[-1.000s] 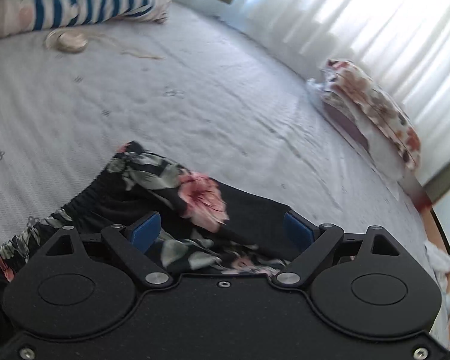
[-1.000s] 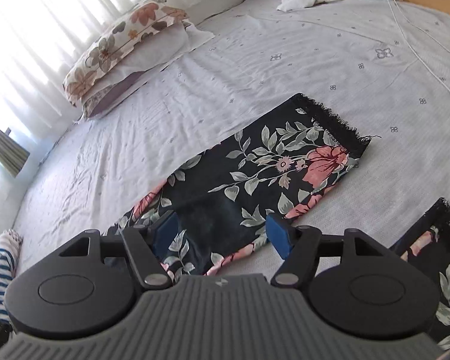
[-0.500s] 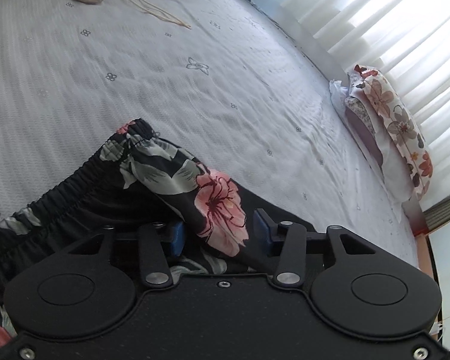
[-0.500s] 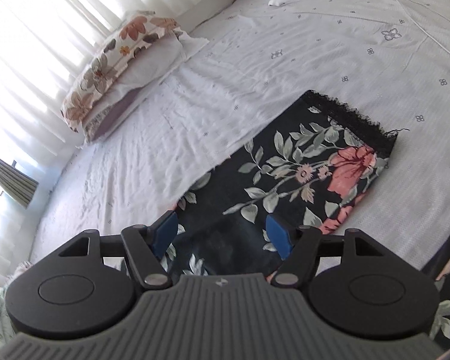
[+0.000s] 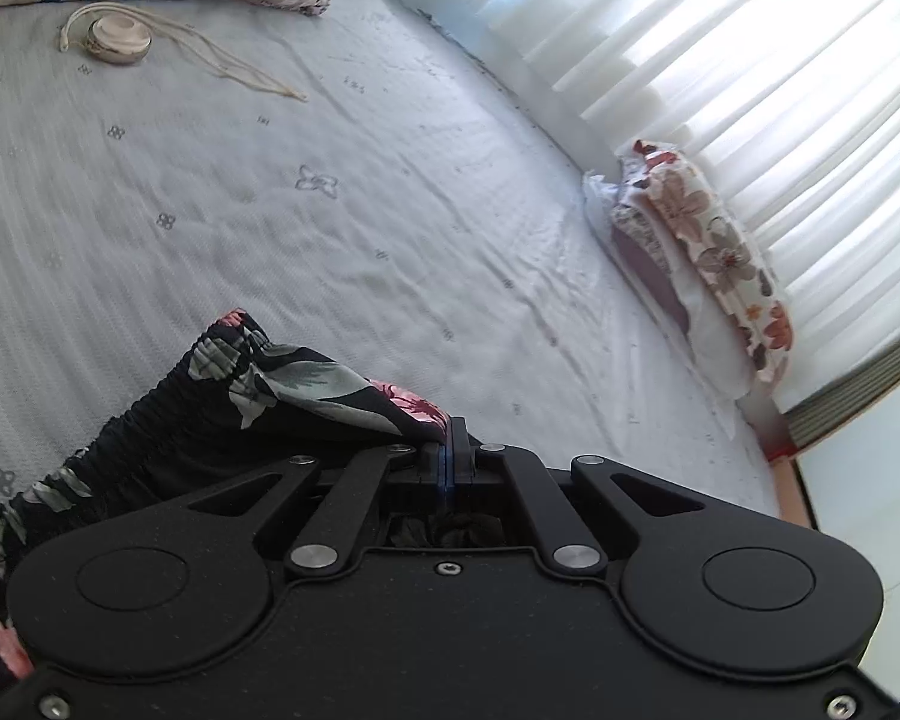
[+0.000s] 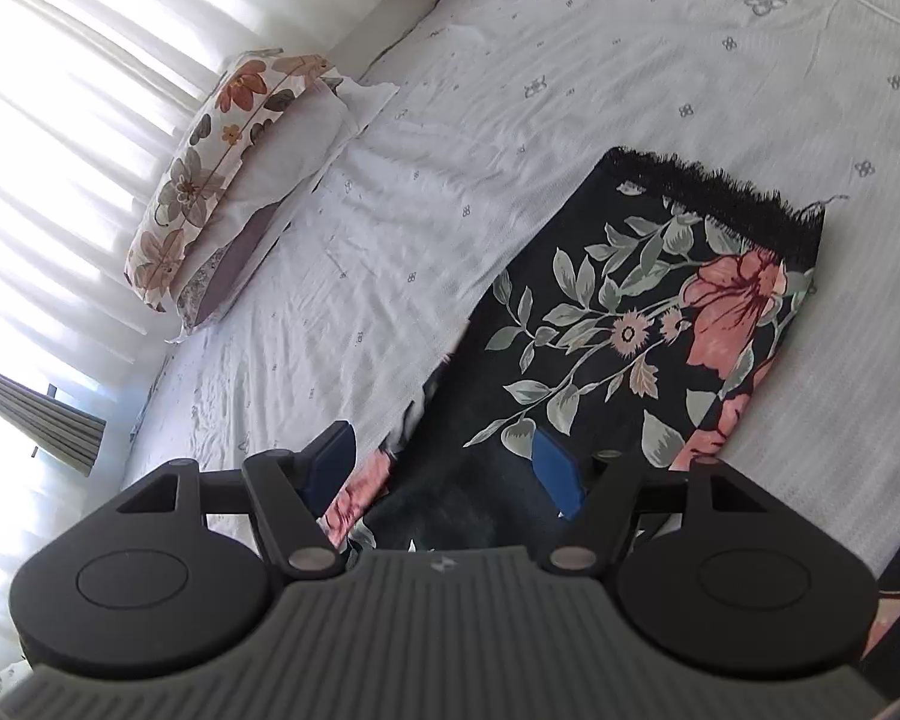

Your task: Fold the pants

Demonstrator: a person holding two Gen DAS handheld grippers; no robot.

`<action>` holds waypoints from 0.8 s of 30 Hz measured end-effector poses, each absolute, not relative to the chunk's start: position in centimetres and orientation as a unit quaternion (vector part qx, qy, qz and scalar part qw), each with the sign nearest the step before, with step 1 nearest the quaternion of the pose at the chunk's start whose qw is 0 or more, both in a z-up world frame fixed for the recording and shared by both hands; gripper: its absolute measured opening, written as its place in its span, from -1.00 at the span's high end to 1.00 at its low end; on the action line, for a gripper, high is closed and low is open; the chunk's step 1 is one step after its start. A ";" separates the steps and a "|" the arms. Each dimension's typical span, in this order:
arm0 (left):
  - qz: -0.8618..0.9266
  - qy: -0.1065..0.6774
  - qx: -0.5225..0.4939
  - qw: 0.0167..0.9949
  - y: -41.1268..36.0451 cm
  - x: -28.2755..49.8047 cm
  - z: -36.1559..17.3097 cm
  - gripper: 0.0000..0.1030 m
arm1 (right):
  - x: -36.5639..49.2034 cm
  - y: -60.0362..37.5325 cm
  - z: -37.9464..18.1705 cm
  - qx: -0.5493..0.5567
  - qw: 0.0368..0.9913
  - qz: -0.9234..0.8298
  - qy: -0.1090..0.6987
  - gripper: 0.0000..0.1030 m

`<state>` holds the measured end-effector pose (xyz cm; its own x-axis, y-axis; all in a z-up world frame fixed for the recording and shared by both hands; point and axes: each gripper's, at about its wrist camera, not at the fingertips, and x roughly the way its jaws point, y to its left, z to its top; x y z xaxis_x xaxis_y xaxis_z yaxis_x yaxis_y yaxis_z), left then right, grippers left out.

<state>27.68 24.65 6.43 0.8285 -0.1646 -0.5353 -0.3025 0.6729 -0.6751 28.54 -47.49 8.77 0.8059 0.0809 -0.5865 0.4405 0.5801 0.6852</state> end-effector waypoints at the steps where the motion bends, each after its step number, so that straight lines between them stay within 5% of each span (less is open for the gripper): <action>1: 0.034 0.288 -0.407 0.866 25.0 27.3 6.9 1.00 | 28.7 -47.5 8.5 0.449 0.837 -0.107 0.293 -0.52; 24: 0.024 0.296 -0.440 0.848 29.7 24.0 8.4 0.99 | 28.6 -49.5 3.0 0.452 0.822 -0.197 0.285 -0.48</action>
<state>24.05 29.71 8.44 0.8238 -0.2189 -0.5228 -0.3013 0.6122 -0.7311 28.64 -49.53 3.03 0.7594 -0.0657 -0.6473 0.5821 0.5131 0.6308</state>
